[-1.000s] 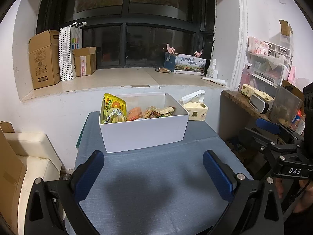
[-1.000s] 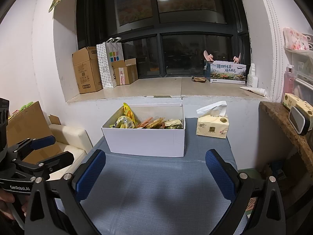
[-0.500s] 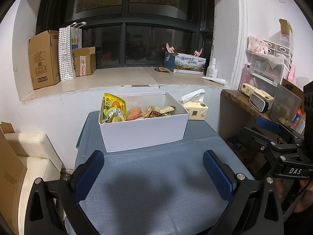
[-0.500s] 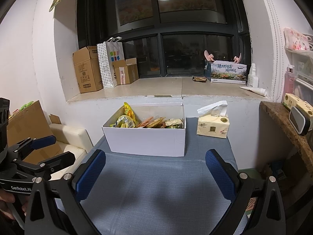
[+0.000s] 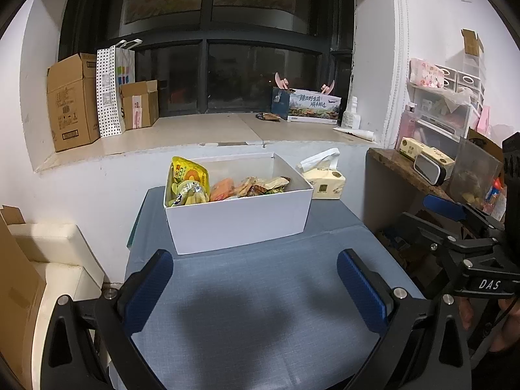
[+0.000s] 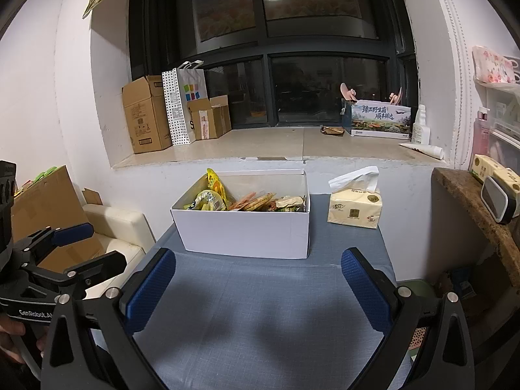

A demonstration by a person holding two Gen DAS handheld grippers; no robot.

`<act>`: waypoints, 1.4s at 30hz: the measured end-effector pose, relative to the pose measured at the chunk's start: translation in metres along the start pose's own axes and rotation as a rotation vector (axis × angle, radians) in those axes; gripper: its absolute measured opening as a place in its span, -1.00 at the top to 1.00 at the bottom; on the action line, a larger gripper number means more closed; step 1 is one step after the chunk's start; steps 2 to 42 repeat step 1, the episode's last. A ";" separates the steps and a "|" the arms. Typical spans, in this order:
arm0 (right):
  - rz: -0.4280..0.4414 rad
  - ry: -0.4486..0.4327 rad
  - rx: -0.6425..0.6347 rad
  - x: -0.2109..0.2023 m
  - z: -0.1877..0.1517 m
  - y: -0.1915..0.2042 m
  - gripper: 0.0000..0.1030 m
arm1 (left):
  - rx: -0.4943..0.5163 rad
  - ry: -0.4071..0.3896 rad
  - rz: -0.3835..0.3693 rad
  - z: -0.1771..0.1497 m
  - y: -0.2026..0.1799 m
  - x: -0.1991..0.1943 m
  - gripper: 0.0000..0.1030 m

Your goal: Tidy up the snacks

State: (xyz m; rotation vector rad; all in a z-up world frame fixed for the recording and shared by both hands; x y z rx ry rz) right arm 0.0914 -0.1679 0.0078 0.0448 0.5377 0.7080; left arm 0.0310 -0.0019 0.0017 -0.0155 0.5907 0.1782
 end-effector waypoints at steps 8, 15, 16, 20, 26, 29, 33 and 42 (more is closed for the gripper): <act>0.000 -0.001 -0.001 0.000 0.000 0.000 -1.00 | -0.003 -0.001 0.000 0.000 0.000 0.000 -1.00; 0.000 -0.001 -0.001 0.000 0.000 0.000 -1.00 | -0.003 -0.001 0.000 0.000 0.000 0.000 -1.00; 0.000 -0.001 -0.001 0.000 0.000 0.000 -1.00 | -0.003 -0.001 0.000 0.000 0.000 0.000 -1.00; 0.000 -0.001 -0.001 0.000 0.000 0.000 -1.00 | -0.003 -0.001 0.000 0.000 0.000 0.000 -1.00; 0.000 -0.001 -0.001 0.000 0.000 0.000 -1.00 | -0.003 -0.001 0.000 0.000 0.000 0.000 -1.00; 0.000 -0.001 -0.001 0.000 0.000 0.000 -1.00 | -0.003 -0.001 0.000 0.000 0.000 0.000 -1.00; 0.000 -0.001 -0.001 0.000 0.000 0.000 -1.00 | -0.003 -0.001 0.000 0.000 0.000 0.000 -1.00; 0.000 -0.001 -0.001 0.000 0.000 0.000 -1.00 | -0.003 -0.001 0.000 0.000 0.000 0.000 -1.00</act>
Point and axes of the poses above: each gripper's, at about its wrist camera, not at the fingertips, and x roughly the way its jaws point, y to its left, z to its top, the point moved 5 cm from there along x, roughly the way its jaws point, and after that the axes turned 10 degrees about z, right-handed, at the moved point
